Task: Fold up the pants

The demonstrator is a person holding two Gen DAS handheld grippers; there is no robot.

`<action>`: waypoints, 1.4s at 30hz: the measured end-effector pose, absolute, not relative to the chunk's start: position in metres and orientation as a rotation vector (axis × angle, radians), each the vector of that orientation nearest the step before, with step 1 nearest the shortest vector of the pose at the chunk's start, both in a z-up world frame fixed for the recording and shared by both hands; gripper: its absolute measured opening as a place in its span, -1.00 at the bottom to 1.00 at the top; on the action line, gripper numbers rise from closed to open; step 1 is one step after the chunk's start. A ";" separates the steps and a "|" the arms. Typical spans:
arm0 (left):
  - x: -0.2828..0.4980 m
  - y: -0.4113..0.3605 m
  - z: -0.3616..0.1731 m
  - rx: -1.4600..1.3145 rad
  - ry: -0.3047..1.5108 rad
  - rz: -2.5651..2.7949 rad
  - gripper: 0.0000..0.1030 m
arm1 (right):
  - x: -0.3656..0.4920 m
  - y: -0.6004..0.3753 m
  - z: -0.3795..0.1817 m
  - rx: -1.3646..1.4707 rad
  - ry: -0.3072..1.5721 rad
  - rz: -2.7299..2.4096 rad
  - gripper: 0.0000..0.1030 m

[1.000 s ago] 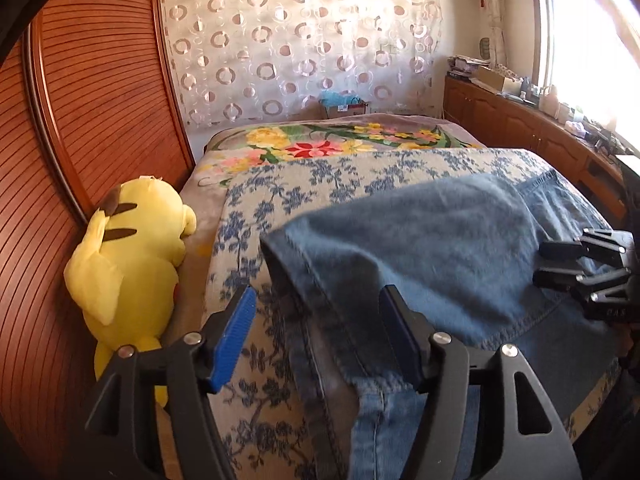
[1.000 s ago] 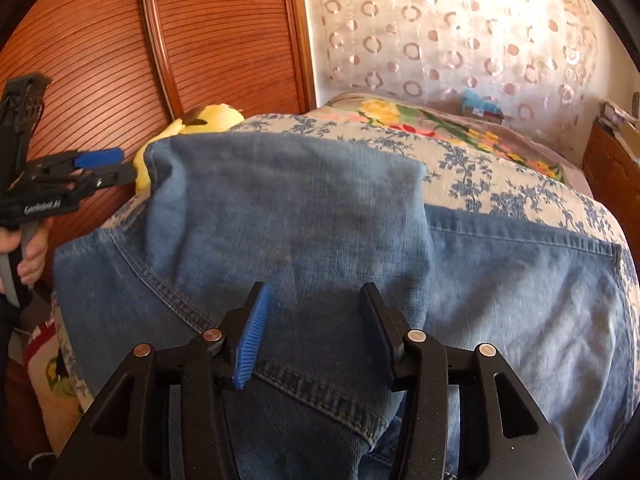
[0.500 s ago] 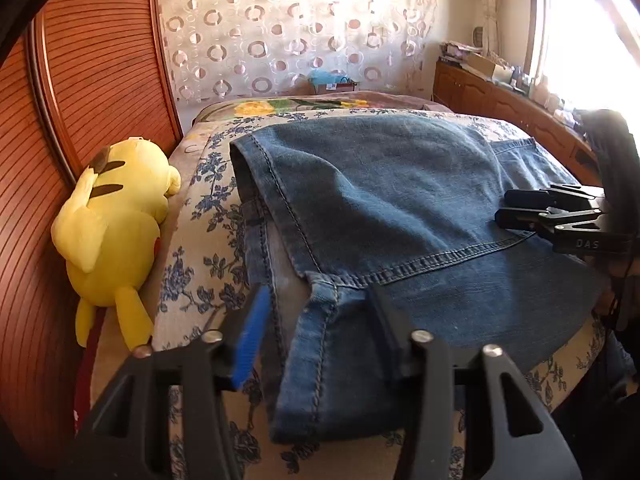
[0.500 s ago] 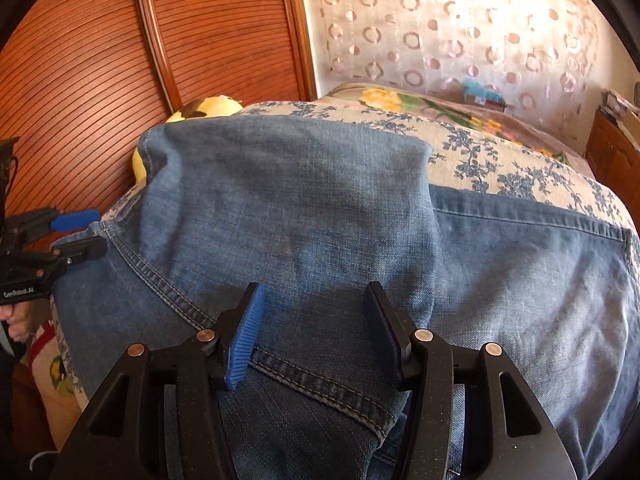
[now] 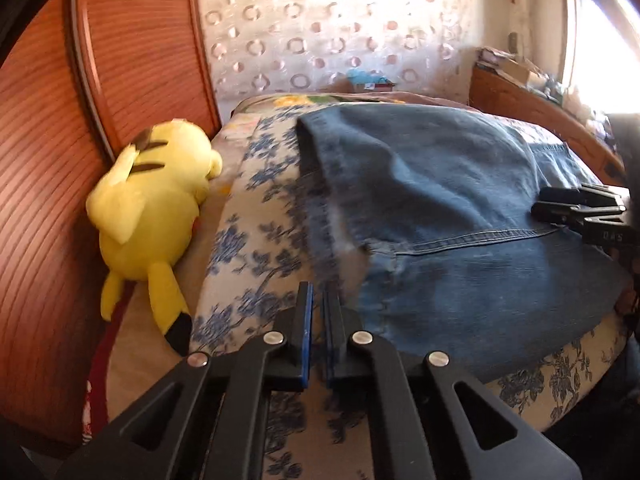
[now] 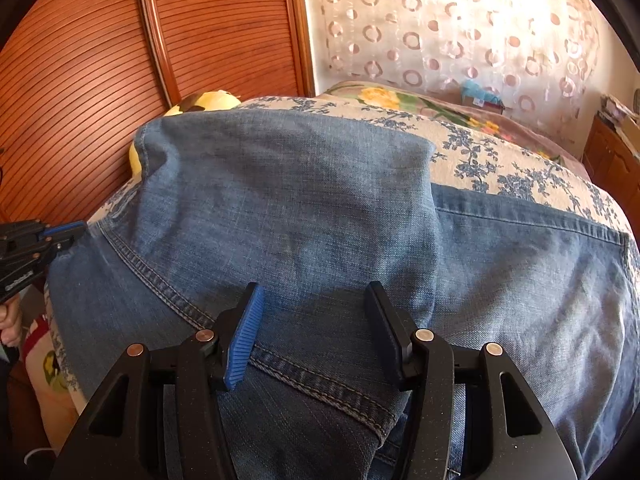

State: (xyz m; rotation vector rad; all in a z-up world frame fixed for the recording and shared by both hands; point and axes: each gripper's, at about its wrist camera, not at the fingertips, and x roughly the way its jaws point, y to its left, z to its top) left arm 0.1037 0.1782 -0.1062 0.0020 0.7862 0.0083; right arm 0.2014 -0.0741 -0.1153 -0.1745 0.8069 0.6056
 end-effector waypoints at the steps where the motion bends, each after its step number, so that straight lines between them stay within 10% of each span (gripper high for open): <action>1: 0.101 0.182 -0.105 -0.014 0.781 0.004 -0.94 | 0.201 -0.073 -0.116 -0.175 0.808 0.606 0.04; 5: 0.095 0.189 -0.093 -0.035 0.747 0.001 -0.91 | 0.201 -0.073 -0.115 -0.177 0.805 0.604 0.04; 20: 0.096 0.167 -0.071 -0.043 0.678 -0.087 0.31 | 0.178 -0.108 -0.093 -0.119 0.744 0.576 0.04; 42: 0.132 0.052 -0.094 0.014 0.740 -0.270 0.31 | 0.152 -0.180 -0.106 -0.131 0.791 0.535 -0.13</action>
